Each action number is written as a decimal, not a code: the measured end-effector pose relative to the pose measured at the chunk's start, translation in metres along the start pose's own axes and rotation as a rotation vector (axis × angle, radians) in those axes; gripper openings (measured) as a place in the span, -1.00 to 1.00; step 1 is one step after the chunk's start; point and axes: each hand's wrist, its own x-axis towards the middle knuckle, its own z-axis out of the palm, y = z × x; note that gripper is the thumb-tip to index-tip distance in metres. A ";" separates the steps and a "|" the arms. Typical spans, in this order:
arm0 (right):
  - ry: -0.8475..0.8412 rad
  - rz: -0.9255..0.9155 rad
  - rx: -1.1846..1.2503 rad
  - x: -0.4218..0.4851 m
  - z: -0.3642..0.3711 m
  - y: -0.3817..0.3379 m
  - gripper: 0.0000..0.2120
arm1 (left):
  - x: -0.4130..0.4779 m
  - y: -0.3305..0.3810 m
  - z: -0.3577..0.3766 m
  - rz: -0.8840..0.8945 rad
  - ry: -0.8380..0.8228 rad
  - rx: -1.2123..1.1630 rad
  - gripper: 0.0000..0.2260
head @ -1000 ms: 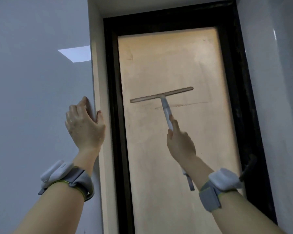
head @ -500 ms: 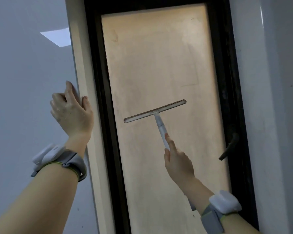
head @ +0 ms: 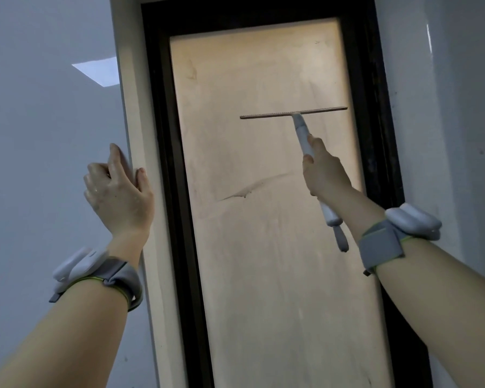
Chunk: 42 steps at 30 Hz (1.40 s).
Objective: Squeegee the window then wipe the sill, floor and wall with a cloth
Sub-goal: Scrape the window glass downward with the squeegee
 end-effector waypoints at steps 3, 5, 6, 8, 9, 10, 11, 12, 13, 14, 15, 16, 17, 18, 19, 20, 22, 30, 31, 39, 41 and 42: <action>0.021 0.009 -0.057 -0.013 0.011 0.013 -0.61 | 0.000 0.001 0.000 -0.006 0.002 0.001 -0.53; 0.041 0.013 -0.069 -0.029 0.024 0.024 -0.60 | 0.000 0.001 -0.001 -0.004 0.000 -0.004 -0.54; 0.045 0.016 -0.054 -0.037 0.031 0.029 -0.59 | 0.000 0.001 -0.001 -0.003 -0.002 -0.006 -0.54; 0.050 0.026 -0.017 -0.054 0.046 0.041 -0.57 | 0.000 0.001 -0.001 -0.006 -0.002 -0.006 -0.54; 0.054 0.025 -0.011 -0.063 0.053 0.047 -0.56 | 0.000 0.002 -0.001 -0.006 -0.003 -0.006 -0.54; 0.056 0.021 -0.010 -0.074 0.061 0.052 -0.55 | 0.000 0.000 -0.002 -0.007 -0.005 -0.004 -0.54; 0.058 0.017 -0.015 -0.084 0.066 0.058 -0.55 | 0.000 0.001 -0.001 -0.008 -0.006 -0.005 -0.54; 0.055 0.011 -0.018 -0.094 0.071 0.064 -0.54 | 0.000 0.001 -0.001 -0.008 -0.008 -0.002 -0.54; 0.046 0.010 -0.022 -0.104 0.076 0.070 -0.54 | 0.000 0.001 -0.001 -0.006 -0.008 0.000 -0.54; 0.032 0.012 -0.030 -0.114 0.079 0.075 -0.53 | 0.000 0.001 -0.001 -0.005 -0.007 -0.002 -0.54; 0.019 0.012 -0.041 -0.121 0.080 0.080 -0.53 | 0.000 0.001 -0.001 -0.006 -0.005 -0.003 -0.54; 0.005 0.012 -0.052 -0.129 0.082 0.085 -0.52 | 0.000 0.001 -0.001 -0.007 -0.006 -0.005 -0.54; -0.007 0.014 -0.067 -0.134 0.082 0.089 -0.52 | 0.000 0.001 -0.001 -0.007 -0.008 -0.007 -0.54; -0.017 0.018 -0.083 -0.138 0.081 0.092 -0.52 | -0.001 0.001 -0.002 -0.008 -0.011 -0.009 -0.54; -0.023 0.021 -0.095 -0.141 0.078 0.093 -0.52 | -0.001 0.001 -0.002 -0.009 -0.014 -0.008 -0.54; -0.027 0.021 -0.099 -0.142 0.074 0.093 -0.52 | -0.001 0.002 -0.002 -0.011 -0.017 -0.007 -0.54; -0.026 0.022 -0.066 -0.140 0.067 0.088 -0.54 | 0.000 0.001 -0.002 -0.007 -0.018 -0.014 -0.54; -0.007 -0.137 -0.037 -0.064 0.052 0.008 -0.56 | 0.001 0.000 -0.002 -0.013 -0.015 -0.018 -0.53; -0.010 -0.139 -0.044 -0.056 0.053 0.002 -0.56 | 0.000 0.000 -0.002 -0.013 -0.018 -0.021 -0.53; -0.035 -0.132 -0.080 -0.070 0.087 0.013 -0.54 | 0.000 0.000 -0.001 -0.012 -0.008 -0.019 -0.53; -0.034 -0.142 -0.085 -0.084 0.098 0.027 -0.52 | -0.001 -0.001 0.000 -0.010 -0.009 -0.019 -0.53; -0.033 -0.151 -0.082 -0.091 0.103 0.034 -0.51 | -0.001 -0.001 0.000 -0.009 -0.006 -0.019 -0.54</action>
